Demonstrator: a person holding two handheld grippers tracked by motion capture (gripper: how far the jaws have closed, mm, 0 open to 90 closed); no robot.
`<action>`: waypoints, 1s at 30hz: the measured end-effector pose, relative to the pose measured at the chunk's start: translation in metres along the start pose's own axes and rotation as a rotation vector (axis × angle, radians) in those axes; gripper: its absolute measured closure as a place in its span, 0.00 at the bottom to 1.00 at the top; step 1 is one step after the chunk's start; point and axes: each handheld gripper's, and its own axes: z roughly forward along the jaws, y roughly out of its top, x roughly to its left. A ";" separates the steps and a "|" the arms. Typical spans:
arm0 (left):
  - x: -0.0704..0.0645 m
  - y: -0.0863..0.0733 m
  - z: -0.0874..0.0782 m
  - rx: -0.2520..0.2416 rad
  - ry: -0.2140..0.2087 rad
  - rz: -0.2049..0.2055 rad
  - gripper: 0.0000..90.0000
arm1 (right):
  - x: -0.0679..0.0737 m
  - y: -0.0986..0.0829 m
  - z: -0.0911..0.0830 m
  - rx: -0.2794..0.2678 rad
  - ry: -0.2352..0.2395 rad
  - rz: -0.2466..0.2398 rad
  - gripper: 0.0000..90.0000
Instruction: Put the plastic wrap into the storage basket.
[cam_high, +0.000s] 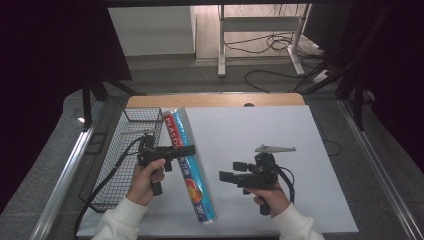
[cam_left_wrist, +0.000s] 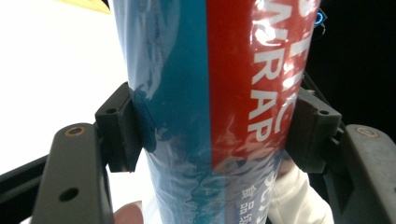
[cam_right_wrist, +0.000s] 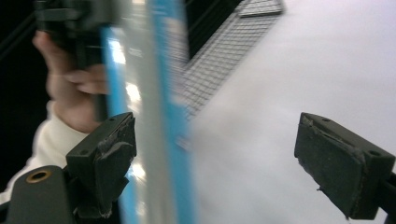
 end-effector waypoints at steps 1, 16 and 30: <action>0.000 0.001 -0.004 0.003 0.002 0.003 0.35 | -0.006 -0.002 -0.007 -0.007 -0.020 0.000 0.15; -0.013 0.027 -0.076 -0.035 0.097 0.028 0.35 | -0.051 -0.020 -0.043 -0.053 -0.115 0.081 0.18; -0.004 0.047 -0.149 -0.079 0.197 0.008 0.36 | -0.060 -0.022 -0.047 -0.052 -0.117 0.079 0.19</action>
